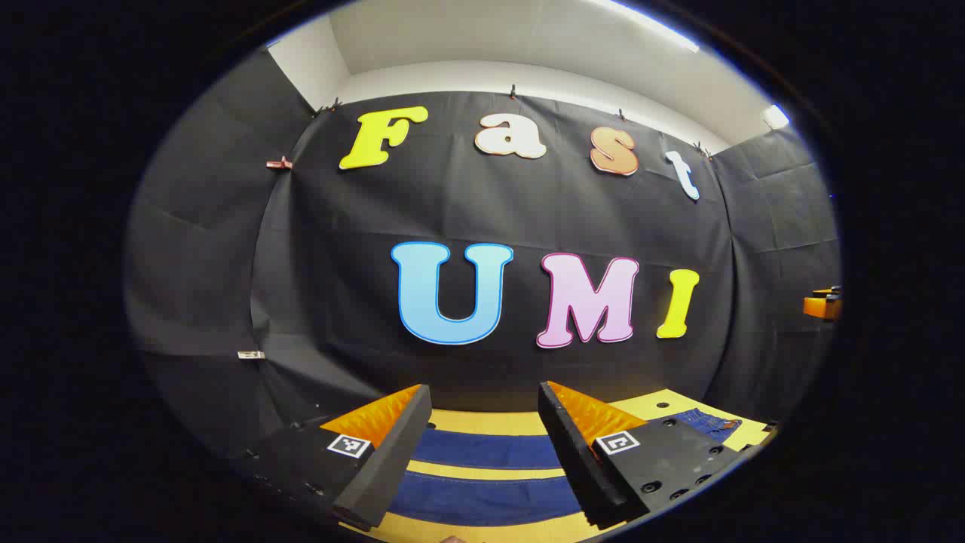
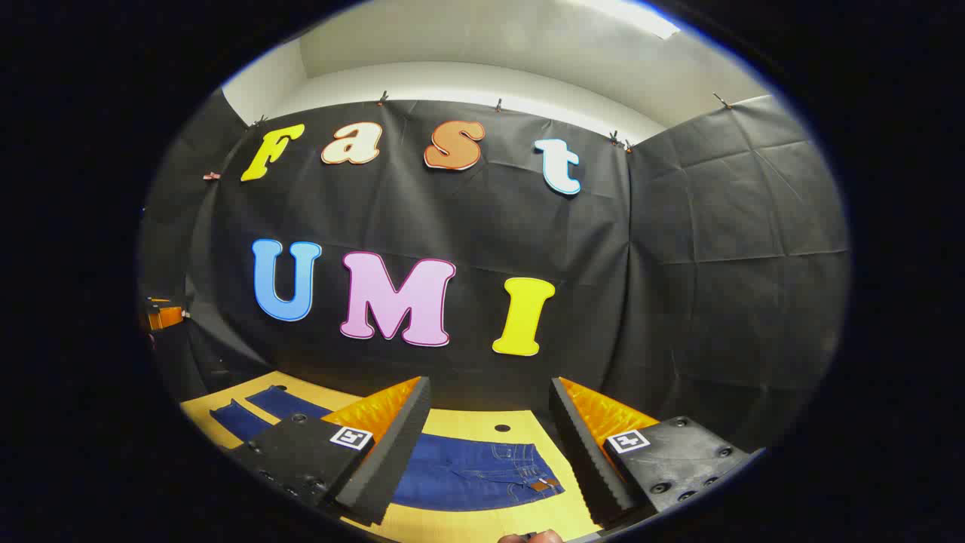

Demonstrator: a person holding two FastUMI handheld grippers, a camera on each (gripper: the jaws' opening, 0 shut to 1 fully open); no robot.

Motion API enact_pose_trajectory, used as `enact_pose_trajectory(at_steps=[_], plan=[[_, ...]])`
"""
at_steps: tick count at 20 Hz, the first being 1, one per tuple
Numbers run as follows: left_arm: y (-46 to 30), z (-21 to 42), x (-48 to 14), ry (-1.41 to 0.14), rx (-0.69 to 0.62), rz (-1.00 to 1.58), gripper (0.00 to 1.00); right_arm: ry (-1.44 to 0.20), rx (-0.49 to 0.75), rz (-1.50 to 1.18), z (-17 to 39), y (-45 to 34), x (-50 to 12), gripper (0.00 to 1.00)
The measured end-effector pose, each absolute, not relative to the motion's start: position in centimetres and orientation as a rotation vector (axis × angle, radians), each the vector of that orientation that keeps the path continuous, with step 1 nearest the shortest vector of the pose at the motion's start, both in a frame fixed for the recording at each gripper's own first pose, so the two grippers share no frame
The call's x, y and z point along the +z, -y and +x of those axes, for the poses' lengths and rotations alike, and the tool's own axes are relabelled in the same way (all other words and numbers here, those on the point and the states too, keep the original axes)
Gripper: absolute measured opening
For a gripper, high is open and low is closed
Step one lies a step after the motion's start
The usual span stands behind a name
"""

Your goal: Grasp the waist and the cuffs of the jeans and fold them to make the two legs overlap; first hold the waist and fold one-third of the jeans toward the cuffs, then hold the cuffs and fold the remaining one-third in the same direction to finish folding.

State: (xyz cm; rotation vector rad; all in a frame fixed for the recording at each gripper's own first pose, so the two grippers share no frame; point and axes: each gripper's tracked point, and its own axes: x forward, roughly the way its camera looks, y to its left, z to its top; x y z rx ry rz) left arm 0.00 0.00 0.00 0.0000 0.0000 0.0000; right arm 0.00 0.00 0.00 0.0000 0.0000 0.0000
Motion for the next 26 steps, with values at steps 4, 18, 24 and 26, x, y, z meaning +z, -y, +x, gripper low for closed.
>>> enact_pose_trajectory(at_steps=[4, 18, 24, 26], plan=[[-1.3, 0.0, 0.1, -0.001, 0.015, -0.007, 0.93, -0.008, -0.009, 0.008, 0.3, 0.2, -0.2, 0.96], [-1.9, -0.6, 0.2, 0.000, -0.014, 0.013, 0.93, -0.016, 0.012, -0.010, 1.3, -0.8, -0.7, 0.97], [-4.4, -0.2, -1.3, -0.054, -0.086, 0.052, 0.93, -0.052, 0.028, -0.034, 3.5, 0.6, -1.6, 0.96], [-5.4, 0.1, -2.4, -0.089, -0.115, 0.043, 0.93, -0.065, 0.046, -0.038, 4.6, 0.9, -1.9, 0.97]])
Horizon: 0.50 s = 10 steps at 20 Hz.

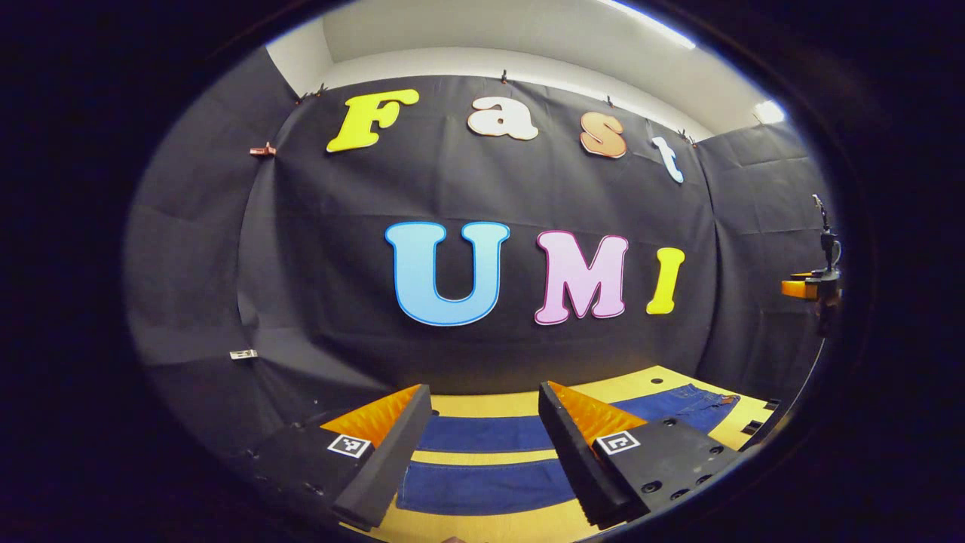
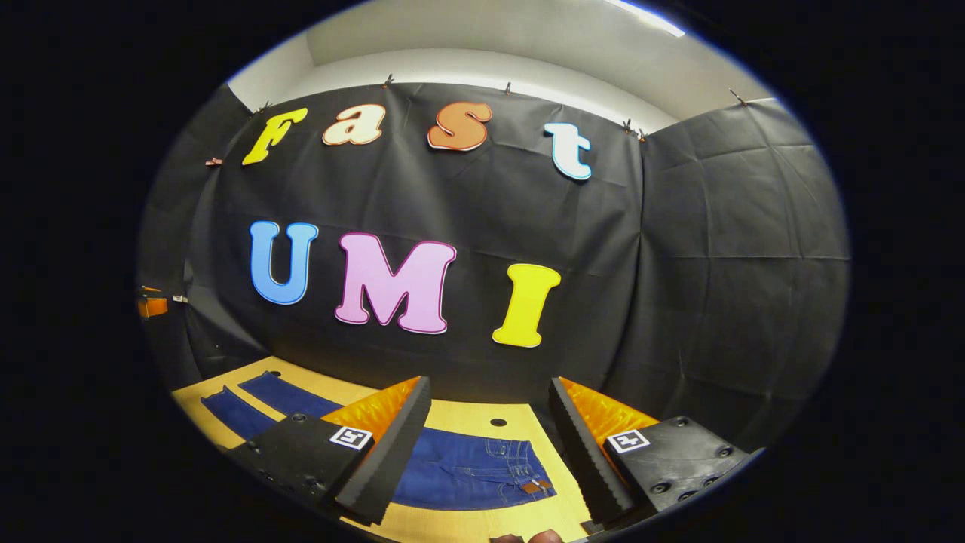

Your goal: Grasp the waist and the cuffs of the jeans and fold them to make the two legs overlap; first hold the waist and fold one-third of the jeans toward the cuffs, then hold the cuffs and fold the remaining one-third in the same direction to finish folding.

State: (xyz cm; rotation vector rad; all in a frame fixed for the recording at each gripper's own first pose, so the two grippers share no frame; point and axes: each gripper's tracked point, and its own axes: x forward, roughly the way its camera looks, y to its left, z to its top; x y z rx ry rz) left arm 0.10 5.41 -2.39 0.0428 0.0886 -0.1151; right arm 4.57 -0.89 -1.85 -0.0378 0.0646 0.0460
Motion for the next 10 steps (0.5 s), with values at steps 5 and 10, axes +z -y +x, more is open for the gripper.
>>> enact_pose_trajectory(at_steps=[5, 10], plan=[[-6.3, 1.9, -7.3, -0.214, -0.282, 0.184, 0.93, -0.170, 0.183, -0.151, 7.3, -0.8, -6.7, 0.96], [-5.7, 2.7, -15.9, -0.445, -0.517, 0.396, 0.96, -0.314, 0.373, -0.364, 10.3, -2.8, -15.1, 0.97]])
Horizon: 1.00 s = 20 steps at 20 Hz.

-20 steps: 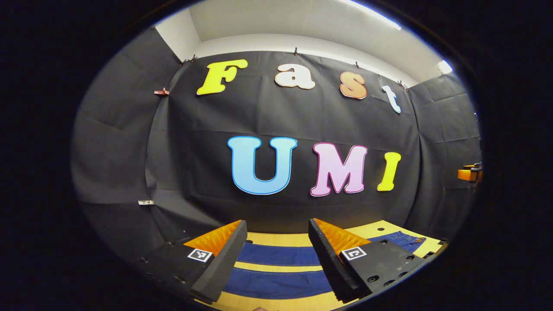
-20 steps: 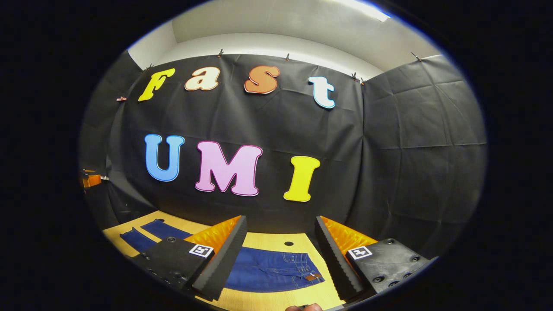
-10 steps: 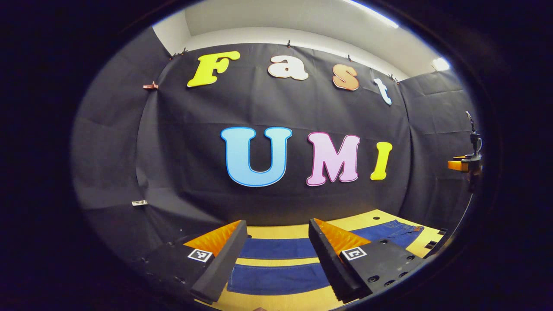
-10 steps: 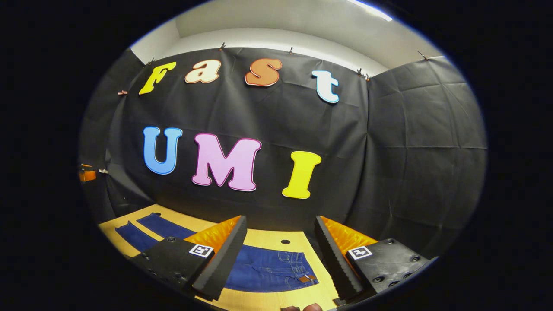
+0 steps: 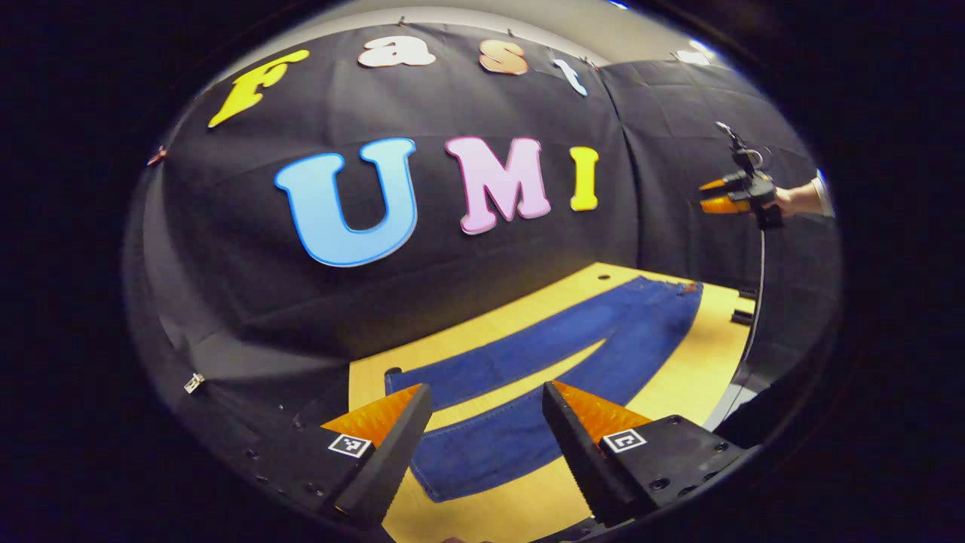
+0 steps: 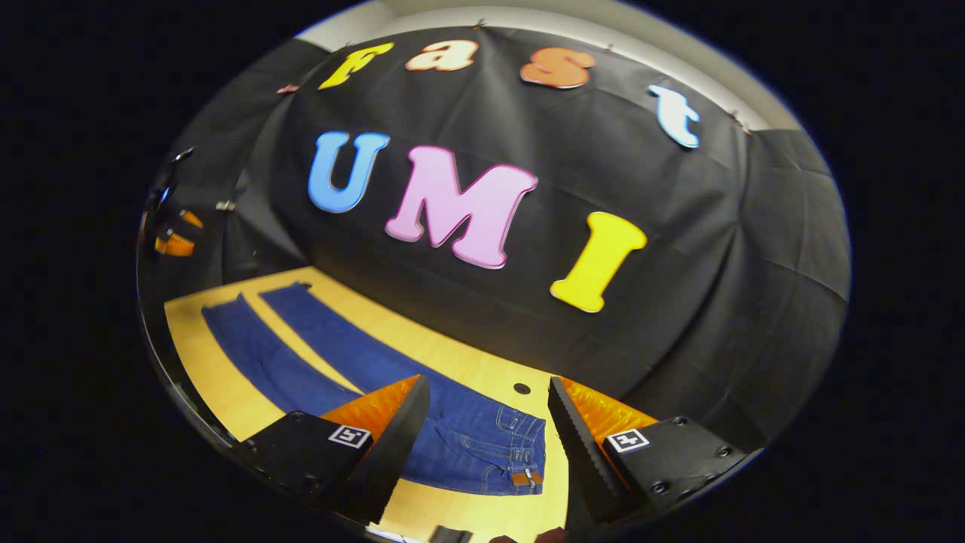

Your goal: Grasp the waist and the cuffs of the jeans and fold them to make the two legs overlap; first hold the waist and fold one-third of the jeans toward the cuffs, then hold the cuffs and fold the remaining one-third in the same direction to finish folding.

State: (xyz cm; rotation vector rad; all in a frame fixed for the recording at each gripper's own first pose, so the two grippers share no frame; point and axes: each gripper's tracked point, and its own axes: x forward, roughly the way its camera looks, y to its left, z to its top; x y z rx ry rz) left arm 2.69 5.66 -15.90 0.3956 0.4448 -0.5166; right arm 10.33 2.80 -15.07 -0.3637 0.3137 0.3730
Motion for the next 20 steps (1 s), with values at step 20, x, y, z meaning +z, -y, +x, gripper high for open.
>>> enact_pose_trajectory(at_steps=[20], plan=[[-9.4, 1.3, -38.0, -1.336, -1.005, 0.940, 0.95, -1.400, 0.927, -0.692, 9.6, 6.9, -49.0, 0.98]])
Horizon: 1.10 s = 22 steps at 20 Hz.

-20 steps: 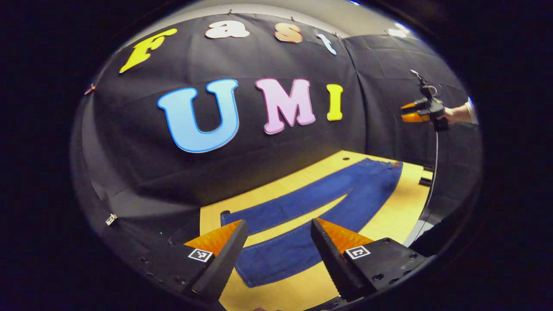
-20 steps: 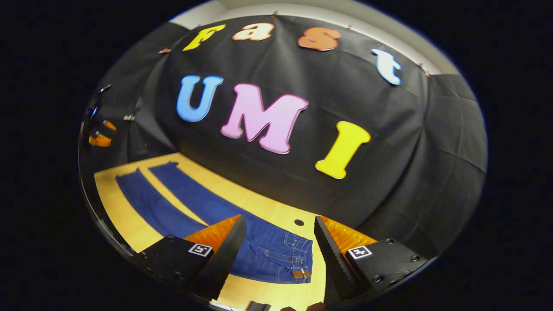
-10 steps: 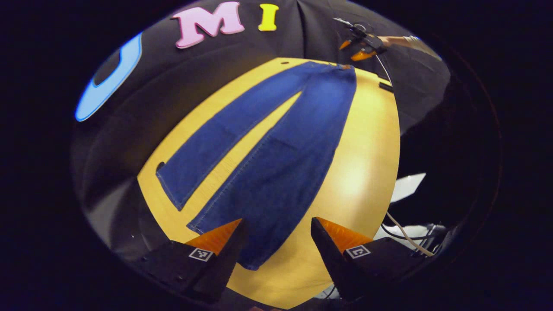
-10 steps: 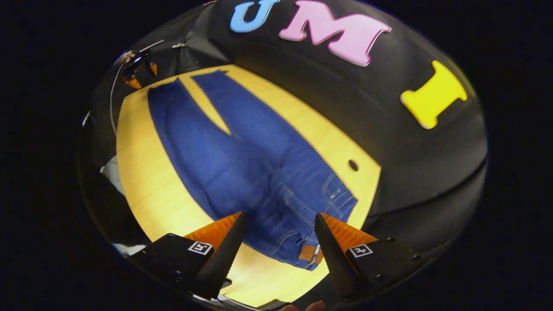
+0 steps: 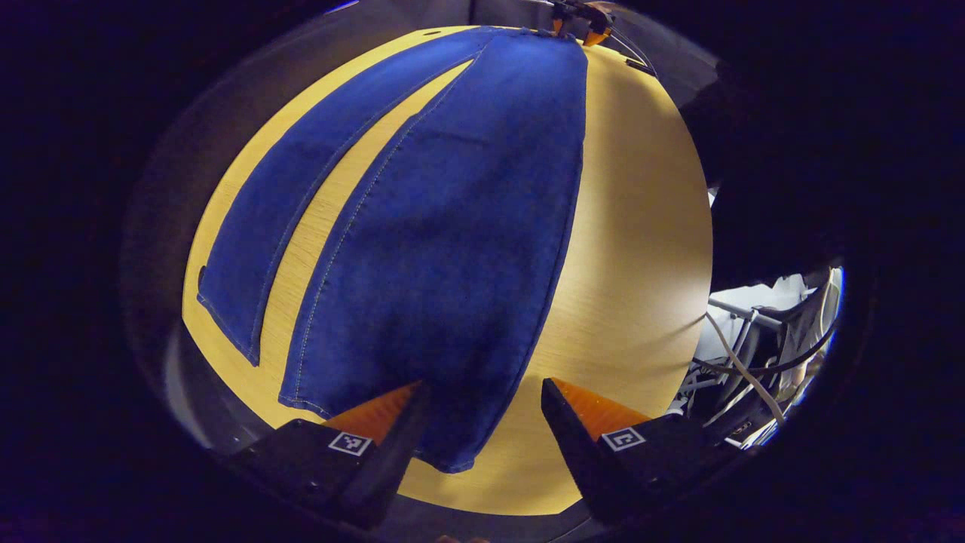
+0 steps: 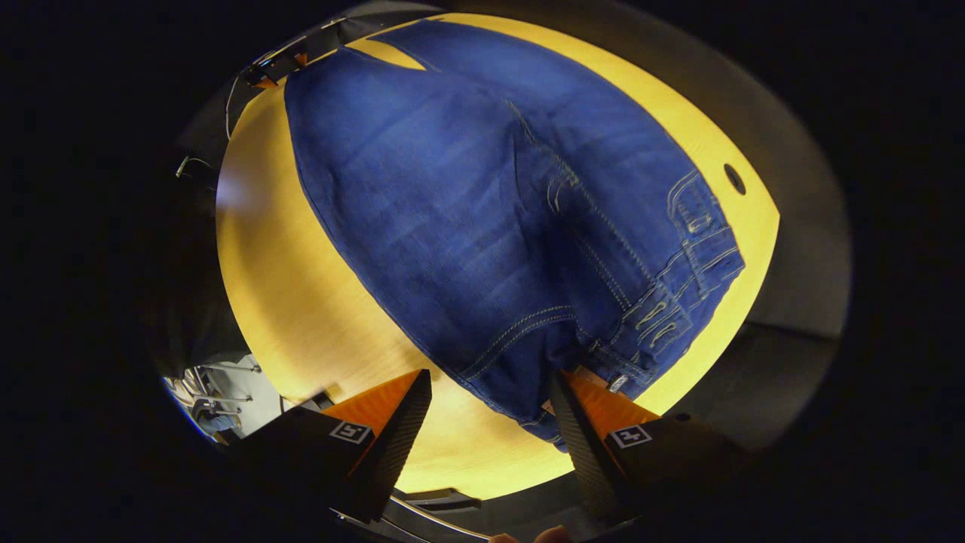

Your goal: Grasp the waist and the cuffs of the jeans and fold them to make the two legs overlap; first hold the waist and fold one-third of the jeans toward the cuffs, then hold the cuffs and fold the remaining one-third in the same direction to finish folding.

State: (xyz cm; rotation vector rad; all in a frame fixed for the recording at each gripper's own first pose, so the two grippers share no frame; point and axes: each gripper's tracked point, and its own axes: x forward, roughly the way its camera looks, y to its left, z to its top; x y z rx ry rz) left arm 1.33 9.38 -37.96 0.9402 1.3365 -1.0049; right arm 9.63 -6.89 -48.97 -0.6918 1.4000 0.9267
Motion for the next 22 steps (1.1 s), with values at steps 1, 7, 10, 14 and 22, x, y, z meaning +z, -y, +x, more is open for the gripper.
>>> enact_pose_trajectory(at_steps=[1, 7, 10, 14, 22], plan=[[-9.3, 1.4, -38.2, -1.348, -0.993, 0.945, 0.95, -1.419, 0.912, -0.701, 9.6, 7.1, -49.3, 0.98], [-9.2, 1.6, -38.7, -1.409, -0.978, 0.909, 0.92, -1.468, 0.877, -0.701, 9.3, 6.7, -49.7, 0.96], [-9.3, 2.1, -38.8, -1.416, -0.937, 0.886, 0.88, -1.494, 0.780, -0.605, 10.3, 6.7, -49.8, 0.93], [-9.6, 3.9, -39.0, -1.422, -0.854, 0.789, 0.25, -1.462, 0.607, -0.446, 13.3, 6.3, -49.6, 0.25], [-9.5, 8.0, -35.6, -1.406, -0.630, 0.572, 0.06, -1.332, 0.492, -0.284, 14.7, 5.9, -45.3, 0.05]])
